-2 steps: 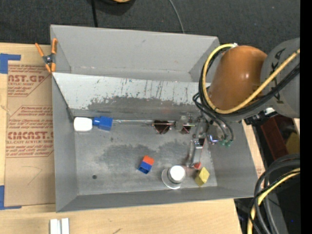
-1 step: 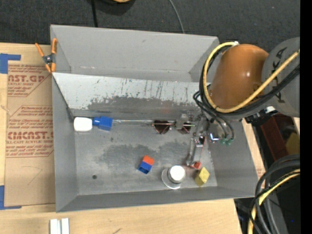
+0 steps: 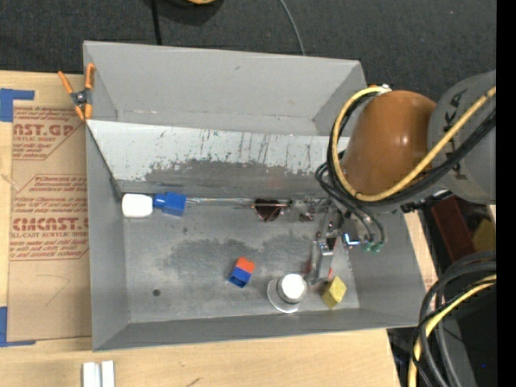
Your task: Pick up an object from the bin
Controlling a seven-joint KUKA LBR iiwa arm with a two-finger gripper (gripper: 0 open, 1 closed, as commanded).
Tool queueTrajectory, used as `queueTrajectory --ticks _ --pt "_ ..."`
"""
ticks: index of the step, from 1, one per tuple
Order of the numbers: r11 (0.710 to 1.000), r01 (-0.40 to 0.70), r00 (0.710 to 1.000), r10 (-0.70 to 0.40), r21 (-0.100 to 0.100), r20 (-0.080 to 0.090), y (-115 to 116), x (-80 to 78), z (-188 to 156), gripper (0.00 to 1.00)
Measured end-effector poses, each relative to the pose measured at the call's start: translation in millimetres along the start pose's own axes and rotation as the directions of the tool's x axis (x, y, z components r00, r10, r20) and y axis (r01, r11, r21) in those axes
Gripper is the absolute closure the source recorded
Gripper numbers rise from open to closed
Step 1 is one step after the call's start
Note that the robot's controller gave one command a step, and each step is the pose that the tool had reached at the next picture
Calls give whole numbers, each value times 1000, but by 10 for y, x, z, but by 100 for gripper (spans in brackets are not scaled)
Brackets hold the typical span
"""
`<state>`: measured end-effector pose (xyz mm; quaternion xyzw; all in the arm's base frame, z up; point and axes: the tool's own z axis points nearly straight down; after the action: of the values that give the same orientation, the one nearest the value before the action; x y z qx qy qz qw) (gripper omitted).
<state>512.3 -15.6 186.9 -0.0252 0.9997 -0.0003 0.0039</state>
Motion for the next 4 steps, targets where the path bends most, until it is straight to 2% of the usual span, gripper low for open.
queueTrajectory --ticks 1,2,3,4 --pt "974 229 973 -229 -3 -8 92 205 344 0" --pt "866 500 866 -500 -1 -1 -50 192 671 0" --pt "889 457 889 -457 -5 -6 -46 248 845 0" --pt "787 617 787 -617 0 3 -85 253 1123 100"
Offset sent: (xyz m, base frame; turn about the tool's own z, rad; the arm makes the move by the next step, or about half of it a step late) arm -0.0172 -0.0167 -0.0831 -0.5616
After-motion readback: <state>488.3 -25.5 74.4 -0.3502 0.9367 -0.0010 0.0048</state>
